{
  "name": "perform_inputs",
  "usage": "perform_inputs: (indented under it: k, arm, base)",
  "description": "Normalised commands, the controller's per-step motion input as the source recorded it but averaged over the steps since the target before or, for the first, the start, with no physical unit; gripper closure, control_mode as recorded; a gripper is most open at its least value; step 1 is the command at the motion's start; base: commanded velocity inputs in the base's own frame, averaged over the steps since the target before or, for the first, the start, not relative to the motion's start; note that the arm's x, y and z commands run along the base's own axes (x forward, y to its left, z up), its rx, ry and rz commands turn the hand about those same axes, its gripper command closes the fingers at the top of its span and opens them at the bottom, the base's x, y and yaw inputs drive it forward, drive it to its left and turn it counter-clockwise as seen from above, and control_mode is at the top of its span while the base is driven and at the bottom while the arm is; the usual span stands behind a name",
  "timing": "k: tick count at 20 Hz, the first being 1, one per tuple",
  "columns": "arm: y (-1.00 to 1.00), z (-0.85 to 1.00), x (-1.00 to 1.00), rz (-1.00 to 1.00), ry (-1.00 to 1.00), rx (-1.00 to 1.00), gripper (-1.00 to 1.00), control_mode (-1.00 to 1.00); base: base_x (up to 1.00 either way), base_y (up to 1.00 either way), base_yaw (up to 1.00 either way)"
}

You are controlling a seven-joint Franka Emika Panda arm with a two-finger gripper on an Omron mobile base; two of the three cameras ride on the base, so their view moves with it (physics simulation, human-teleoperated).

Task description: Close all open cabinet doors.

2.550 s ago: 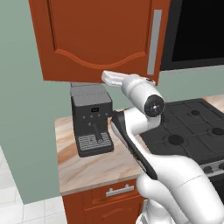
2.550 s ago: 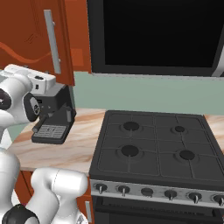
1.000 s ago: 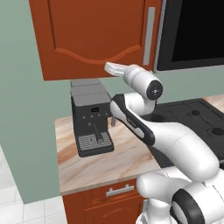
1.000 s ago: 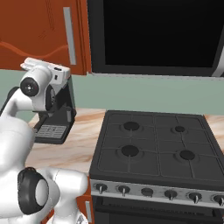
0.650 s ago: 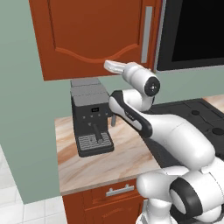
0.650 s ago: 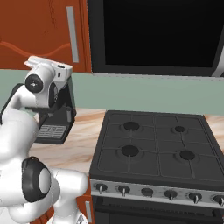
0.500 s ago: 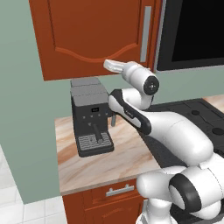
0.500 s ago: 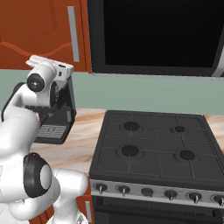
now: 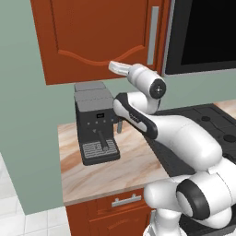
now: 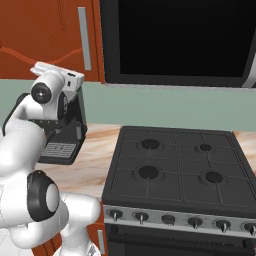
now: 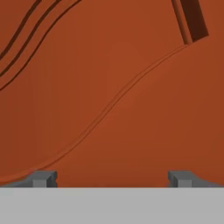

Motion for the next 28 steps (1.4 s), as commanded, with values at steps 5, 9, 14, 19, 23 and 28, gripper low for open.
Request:
perform_inputs:
  k: [5,9,14,19,23,28]
  arm:
    - [0.0,0.0,0.15,0.0,0.0,0.0,-1.0,-1.0]
    - [0.0,0.0,-0.05,0.01,0.0,0.0,-1.0,-1.0]
    - [-0.05,0.02,-0.54,0.0,0.0,-0.01,-1.0,-1.0]
    - [-0.13,0.15,-0.81,0.0,0.05,-0.03,-1.0,-1.0]
    - [-0.19,0.28,-0.86,0.0,0.11,-0.09,-1.0,-1.0]
    - [-0.04,0.37,-0.7,0.0,0.22,-0.12,-1.0,-1.0]
  base:
    - [0.0,0.0,0.0]
    - [0.0,0.0,0.0]
    - [0.0,0.0,0.0]
    - [0.0,0.0,0.0]
    - [0.0,0.0,0.0]
    - [0.0,0.0,0.0]
